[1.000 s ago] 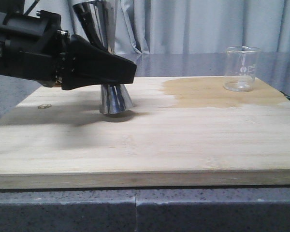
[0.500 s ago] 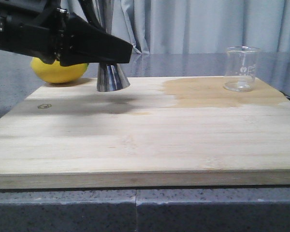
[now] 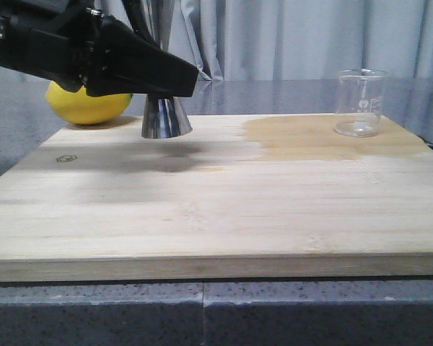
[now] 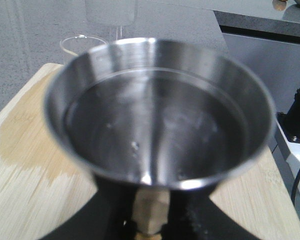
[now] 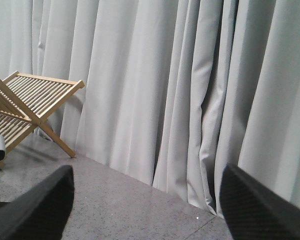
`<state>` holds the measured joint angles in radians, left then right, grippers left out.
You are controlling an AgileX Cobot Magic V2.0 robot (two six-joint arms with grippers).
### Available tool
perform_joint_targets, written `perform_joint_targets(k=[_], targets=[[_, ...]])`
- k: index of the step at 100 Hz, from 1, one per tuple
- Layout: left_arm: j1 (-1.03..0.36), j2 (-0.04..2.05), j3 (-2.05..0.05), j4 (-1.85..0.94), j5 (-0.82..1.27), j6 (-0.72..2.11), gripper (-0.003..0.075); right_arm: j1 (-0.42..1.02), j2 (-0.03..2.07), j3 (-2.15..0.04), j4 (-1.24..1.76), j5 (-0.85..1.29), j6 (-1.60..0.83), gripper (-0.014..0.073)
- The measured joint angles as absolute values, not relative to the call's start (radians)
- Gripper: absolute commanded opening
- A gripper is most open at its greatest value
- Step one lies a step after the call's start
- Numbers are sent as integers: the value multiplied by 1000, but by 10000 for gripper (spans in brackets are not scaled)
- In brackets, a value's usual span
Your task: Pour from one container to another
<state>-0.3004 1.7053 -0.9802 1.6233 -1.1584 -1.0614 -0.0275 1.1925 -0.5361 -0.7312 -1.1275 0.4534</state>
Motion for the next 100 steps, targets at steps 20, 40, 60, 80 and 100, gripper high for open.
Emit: perform_joint_targets(k=[20,40,60,80,100], targets=[[-300,1705,-980,1625,-1140,-1065,-1,-28,1193,-536,-733,-1128,462,545],[-300,1705,-980,1630,-1117,-1065,-1,-28,1193,-536,-735,-1128,462,545],[-300,1705,-980,1648,-1076,-1075,-1,-28,1193,-536,-735,-1128,464,545],[-300,1705,-980,1655,-1041,-1078,-1,-28,1193,-536,-737,-1128,464,545],[-300,1705,-980,1656,-1017,-1078,-1,-28,1193,-536,-738,-1128,464,544]])
